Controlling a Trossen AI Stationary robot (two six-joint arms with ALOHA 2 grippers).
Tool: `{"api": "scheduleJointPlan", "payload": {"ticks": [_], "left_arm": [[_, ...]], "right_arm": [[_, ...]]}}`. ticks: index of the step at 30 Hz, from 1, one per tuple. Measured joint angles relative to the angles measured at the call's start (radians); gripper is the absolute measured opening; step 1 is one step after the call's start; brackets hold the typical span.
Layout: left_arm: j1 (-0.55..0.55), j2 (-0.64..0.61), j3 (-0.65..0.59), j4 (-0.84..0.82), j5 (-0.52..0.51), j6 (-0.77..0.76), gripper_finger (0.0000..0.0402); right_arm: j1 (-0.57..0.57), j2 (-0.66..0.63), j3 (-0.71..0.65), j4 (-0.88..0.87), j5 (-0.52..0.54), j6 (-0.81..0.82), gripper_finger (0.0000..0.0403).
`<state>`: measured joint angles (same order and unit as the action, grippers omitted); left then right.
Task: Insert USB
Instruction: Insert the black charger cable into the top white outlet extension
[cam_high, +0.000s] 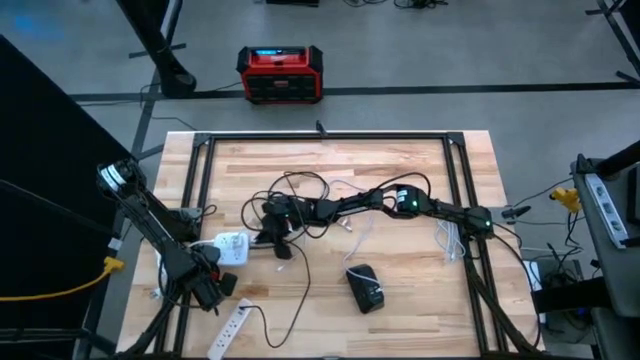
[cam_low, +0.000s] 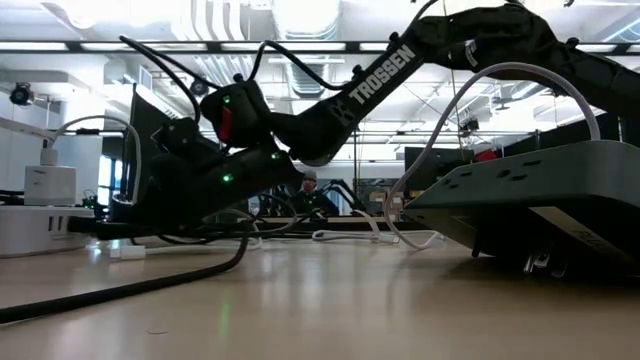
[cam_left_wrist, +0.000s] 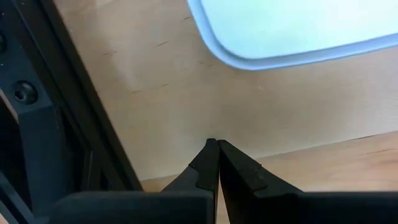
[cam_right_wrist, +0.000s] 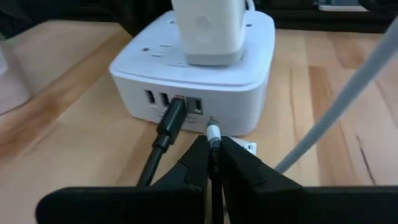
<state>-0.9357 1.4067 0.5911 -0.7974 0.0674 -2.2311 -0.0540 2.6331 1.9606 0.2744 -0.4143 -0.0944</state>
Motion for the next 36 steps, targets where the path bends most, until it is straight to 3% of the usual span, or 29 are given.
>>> {"api": "scheduleJointPlan", "payload": {"ticks": [10,13,17,21,27,31,36], "left_arm": [[0.0,0.0,0.003,0.002,0.002,0.034,0.0],[0.006,0.006,0.031,-0.042,0.101,0.027,0.0],[0.002,-0.001,0.023,0.003,0.319,-0.045,0.0],[0.002,0.003,-0.009,0.09,0.391,-0.086,0.0],[0.036,-0.001,-0.008,-0.025,0.264,-0.047,0.0],[0.059,-0.004,0.086,-0.244,0.131,-0.022,0.0],[0.061,-0.008,0.209,-0.568,0.096,-0.012,0.0]], "right_arm": [[0.017,0.0,0.0,0.026,-0.004,0.019,0.0014],[0.017,0.0,0.0,0.024,-0.004,0.019,0.0014],[0.017,0.0,-0.001,0.023,-0.008,0.024,0.0014],[0.017,0.0,-0.001,0.021,-0.015,0.024,0.0014],[0.019,-0.002,-0.001,0.001,-0.029,0.024,0.0014],[0.018,-0.002,-0.001,-0.006,-0.03,0.019,0.0014],[0.013,-0.002,-0.001,-0.002,-0.031,0.018,0.0014]]}}
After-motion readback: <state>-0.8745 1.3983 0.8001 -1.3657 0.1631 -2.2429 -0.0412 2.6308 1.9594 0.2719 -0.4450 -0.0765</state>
